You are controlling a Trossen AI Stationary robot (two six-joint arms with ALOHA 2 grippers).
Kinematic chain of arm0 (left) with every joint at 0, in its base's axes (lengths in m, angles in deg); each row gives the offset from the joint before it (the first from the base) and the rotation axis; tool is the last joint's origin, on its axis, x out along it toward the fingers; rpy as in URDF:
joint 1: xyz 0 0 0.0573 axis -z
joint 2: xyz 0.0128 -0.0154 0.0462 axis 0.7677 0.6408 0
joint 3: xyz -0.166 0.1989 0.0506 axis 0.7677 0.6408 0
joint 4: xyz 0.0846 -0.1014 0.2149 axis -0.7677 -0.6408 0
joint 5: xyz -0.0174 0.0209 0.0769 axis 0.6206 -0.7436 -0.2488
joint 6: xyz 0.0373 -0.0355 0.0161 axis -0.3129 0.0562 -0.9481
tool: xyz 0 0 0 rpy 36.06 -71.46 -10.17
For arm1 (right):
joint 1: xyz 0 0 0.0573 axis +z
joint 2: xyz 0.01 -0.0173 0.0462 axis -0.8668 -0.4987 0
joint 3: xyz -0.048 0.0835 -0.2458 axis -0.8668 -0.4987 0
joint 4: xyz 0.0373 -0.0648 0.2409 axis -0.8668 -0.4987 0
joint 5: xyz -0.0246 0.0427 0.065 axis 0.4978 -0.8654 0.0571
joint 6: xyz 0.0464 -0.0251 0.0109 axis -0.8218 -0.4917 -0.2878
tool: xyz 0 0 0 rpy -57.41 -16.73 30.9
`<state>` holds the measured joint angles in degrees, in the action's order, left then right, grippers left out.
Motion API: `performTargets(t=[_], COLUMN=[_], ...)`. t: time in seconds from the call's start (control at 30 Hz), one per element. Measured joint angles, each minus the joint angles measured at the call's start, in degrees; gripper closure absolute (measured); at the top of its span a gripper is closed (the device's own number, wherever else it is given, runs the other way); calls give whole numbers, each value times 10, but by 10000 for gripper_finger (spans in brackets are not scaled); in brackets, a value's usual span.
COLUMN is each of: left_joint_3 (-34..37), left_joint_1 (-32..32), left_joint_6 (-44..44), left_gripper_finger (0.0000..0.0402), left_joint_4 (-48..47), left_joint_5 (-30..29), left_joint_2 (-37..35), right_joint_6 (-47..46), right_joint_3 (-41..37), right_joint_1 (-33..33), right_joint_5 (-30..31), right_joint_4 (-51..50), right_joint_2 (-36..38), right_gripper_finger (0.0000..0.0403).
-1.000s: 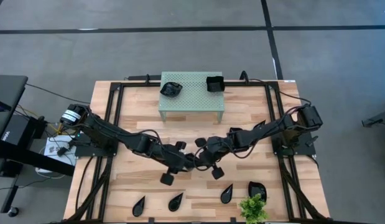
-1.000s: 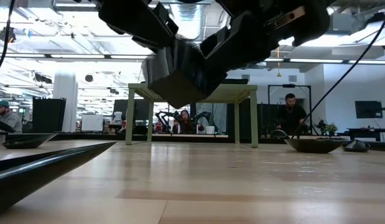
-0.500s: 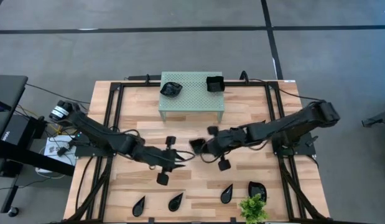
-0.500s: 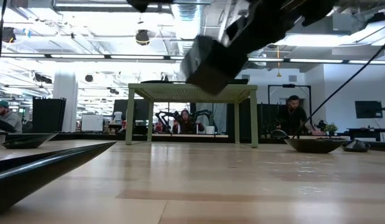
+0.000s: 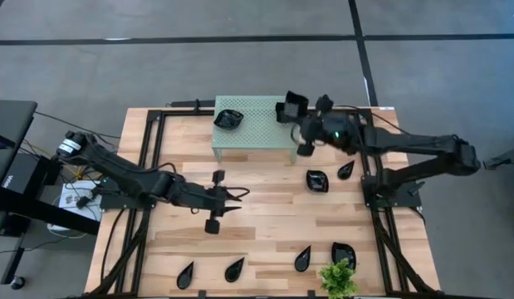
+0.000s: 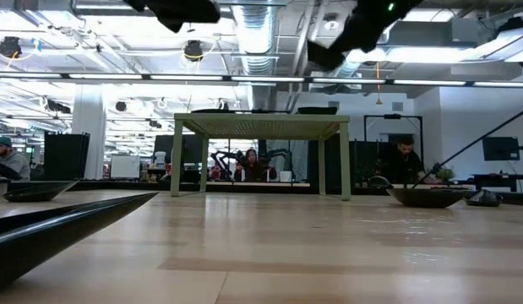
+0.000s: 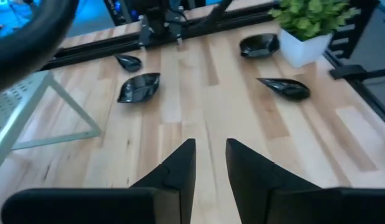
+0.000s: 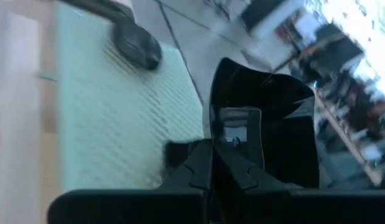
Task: Pick & Place Mini shaped plates
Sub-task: Stack the distorted square plate on top of the other distorted square plates on the shelf
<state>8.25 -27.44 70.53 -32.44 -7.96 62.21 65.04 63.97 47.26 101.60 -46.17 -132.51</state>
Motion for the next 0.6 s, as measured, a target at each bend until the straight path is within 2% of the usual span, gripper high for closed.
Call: performTargets(t=[0.13,0.4,0.6], left_joint_3=[10,12,12], left_joint_1=[-12,-13,-13], left_joint_6=[0,0,26], left_gripper_finger=[311,312,312], left_joint_4=[24,32,32], left_joint_5=[0,0,0], left_joint_2=[1,1,1], right_joint_6=[-15,14,26], right_joint_3=[-1,-1,-1], right_joint_1=[-68,-113,-112], right_joint_5=[-94,-116,-116], right_joint_4=[2,0,-2], right_joint_2=[-29,-88,-105], right_gripper_finger=[400,394,354])
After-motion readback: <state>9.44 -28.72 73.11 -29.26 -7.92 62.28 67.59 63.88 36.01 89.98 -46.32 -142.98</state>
